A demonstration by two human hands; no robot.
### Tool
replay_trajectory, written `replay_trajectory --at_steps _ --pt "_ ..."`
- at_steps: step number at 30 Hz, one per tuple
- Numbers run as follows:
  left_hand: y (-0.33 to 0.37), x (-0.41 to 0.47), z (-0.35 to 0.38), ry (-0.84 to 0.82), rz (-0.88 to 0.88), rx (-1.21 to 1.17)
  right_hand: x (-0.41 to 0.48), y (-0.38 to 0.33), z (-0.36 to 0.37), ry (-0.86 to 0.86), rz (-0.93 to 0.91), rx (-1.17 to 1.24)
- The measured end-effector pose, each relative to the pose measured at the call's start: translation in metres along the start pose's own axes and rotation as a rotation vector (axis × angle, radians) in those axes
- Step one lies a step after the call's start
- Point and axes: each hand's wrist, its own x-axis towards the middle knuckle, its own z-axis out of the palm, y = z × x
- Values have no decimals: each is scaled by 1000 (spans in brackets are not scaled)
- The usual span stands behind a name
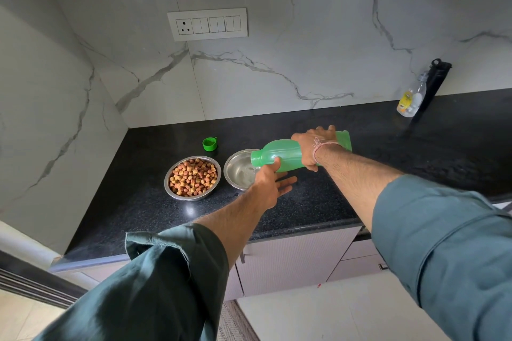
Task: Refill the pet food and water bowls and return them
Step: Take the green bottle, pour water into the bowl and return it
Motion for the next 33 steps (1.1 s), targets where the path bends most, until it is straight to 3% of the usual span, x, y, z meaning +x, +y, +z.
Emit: replay_trajectory --at_steps 33 --pt "2 7 -9 -14 -30 -23 4 -11 -6 -12 7 -59"
